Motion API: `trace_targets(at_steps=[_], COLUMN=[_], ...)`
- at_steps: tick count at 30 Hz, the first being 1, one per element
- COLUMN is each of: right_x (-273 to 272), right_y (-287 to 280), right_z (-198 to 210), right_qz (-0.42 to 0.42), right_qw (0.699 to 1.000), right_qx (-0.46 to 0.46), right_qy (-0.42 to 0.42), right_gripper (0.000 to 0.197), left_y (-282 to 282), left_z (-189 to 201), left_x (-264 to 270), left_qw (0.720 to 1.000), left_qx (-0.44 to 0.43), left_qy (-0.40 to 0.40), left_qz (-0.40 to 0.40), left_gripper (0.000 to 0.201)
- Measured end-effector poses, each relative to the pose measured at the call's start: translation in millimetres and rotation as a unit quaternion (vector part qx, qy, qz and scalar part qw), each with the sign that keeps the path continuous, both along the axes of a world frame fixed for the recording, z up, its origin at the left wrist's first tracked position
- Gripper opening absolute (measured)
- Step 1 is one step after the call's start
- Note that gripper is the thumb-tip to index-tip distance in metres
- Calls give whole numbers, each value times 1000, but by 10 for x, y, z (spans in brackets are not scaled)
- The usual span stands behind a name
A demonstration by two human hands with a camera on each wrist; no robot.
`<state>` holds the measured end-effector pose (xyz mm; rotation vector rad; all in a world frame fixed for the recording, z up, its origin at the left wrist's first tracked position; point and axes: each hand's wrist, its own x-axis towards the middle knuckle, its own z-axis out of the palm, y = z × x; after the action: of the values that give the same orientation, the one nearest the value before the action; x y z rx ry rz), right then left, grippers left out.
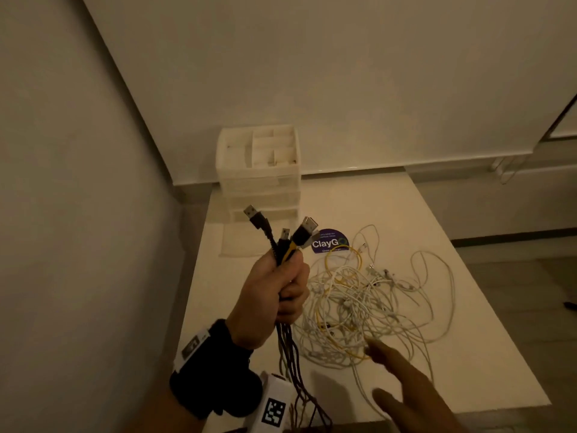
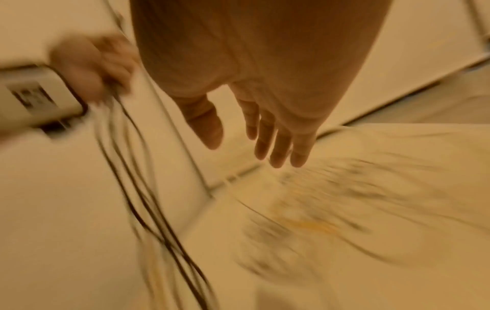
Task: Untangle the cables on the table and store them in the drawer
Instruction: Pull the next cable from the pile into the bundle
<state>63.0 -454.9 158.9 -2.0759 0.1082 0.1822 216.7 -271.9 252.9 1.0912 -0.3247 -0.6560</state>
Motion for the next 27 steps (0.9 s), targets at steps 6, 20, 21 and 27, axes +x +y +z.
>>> trace_targets(at_steps=[6,20,21,27], right_x=[479,315,339,784], right_y=[867,529,437,389], right_z=[316,278,522,1938], right_qz=[120,140,85,106], right_qw=[980,990,994,923], right_qx=[156,27,41,-81], right_qy=[11,5,-60,-361], right_gripper=[38,50,52,39], left_y=[37,275,287,197], left_z=[9,-88,-104,-125], left_x=[-254,-378,-390,-552], left_qw=[998,995,995,989], left_qx=[3,34,34,98], left_qy=[-55,-89,-88,-104], left_qz=[-2,-5,-11,-22], left_gripper=[35,25,24,21])
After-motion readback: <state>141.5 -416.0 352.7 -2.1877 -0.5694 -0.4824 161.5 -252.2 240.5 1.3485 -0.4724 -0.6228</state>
